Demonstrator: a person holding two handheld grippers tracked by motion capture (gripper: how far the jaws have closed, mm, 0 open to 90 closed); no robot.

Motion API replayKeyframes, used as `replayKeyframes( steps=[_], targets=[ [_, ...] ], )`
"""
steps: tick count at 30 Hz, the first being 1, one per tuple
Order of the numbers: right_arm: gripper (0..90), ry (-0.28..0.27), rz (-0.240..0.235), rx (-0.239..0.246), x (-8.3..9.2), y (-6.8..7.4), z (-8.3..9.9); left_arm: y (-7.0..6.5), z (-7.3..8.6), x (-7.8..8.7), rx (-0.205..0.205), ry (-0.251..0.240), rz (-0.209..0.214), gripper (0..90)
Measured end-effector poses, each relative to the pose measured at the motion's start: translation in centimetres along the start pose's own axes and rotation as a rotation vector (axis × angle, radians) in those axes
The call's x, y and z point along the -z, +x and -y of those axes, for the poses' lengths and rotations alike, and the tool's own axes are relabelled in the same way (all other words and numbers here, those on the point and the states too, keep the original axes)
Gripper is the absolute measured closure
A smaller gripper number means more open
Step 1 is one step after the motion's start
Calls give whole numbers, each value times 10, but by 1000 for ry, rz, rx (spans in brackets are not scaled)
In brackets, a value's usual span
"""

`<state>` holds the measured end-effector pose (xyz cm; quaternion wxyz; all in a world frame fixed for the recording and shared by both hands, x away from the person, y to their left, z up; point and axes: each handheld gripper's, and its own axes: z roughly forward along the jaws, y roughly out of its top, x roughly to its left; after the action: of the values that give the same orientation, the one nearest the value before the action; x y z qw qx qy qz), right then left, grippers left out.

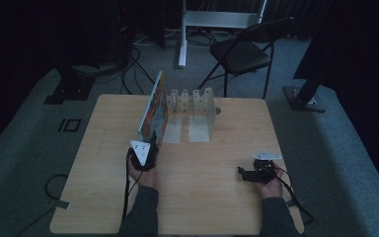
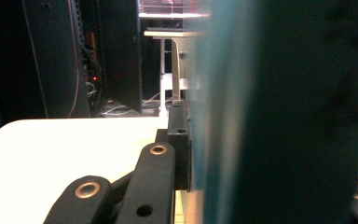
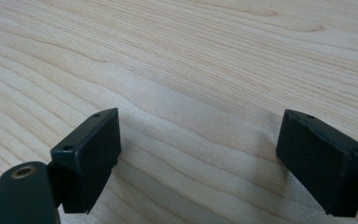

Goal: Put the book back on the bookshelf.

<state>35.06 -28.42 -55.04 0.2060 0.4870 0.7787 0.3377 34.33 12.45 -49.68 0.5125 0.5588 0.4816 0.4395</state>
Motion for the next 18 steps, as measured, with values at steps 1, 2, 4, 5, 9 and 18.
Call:
replayKeyframes(
  steps=[1,2,4,5,9,18],
  targets=[
    [132,0,0,0,0,0,0,0,0,0,0,0,0,801],
    [132,0,0,0,0,0,0,1,0,0,-4,1,14,800],
    [132,0,0,0,0,0,0,2,0,0,-2,2,22,797],
    [132,0,0,0,0,0,0,2,0,0,-2,2,22,794],
    [132,0,0,0,0,0,0,4,0,1,4,-4,29,779],
    [133,0,0,0,0,0,0,6,1,0,0,8,67,713]
  ],
)
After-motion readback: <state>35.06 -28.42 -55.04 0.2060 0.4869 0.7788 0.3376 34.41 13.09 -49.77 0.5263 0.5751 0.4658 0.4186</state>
